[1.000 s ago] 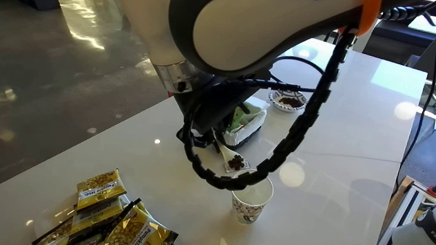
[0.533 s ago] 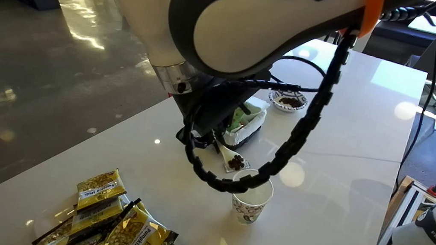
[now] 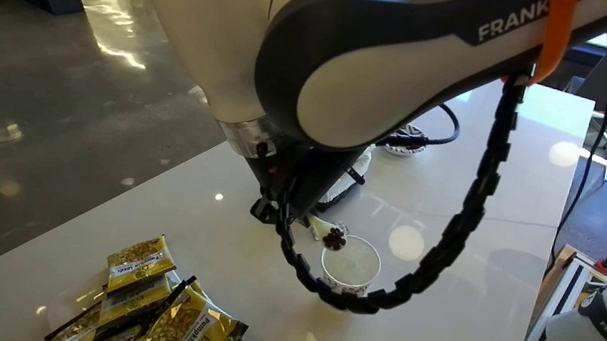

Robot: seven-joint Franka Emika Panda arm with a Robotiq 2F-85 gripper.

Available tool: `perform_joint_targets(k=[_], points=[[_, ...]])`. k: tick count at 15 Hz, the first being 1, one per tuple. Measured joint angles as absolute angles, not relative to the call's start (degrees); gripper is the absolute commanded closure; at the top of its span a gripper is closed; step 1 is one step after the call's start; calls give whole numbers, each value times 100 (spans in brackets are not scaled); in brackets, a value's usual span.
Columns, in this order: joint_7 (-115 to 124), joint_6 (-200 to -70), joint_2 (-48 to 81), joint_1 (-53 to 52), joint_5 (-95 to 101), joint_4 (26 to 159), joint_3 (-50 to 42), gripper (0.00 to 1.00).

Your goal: Use the plastic spoon to put some of the contents of the plate into the paper cup

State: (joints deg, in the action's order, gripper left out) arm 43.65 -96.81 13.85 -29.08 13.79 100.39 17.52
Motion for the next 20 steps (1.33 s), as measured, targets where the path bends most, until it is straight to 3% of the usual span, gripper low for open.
perform_joint_targets(k=[9, 20], points=[[3707, -11460, 769, -2631, 1103, 11191, 1761, 96], [3139, -11620, 341, -2546, 771, 11656, 1832, 96]])
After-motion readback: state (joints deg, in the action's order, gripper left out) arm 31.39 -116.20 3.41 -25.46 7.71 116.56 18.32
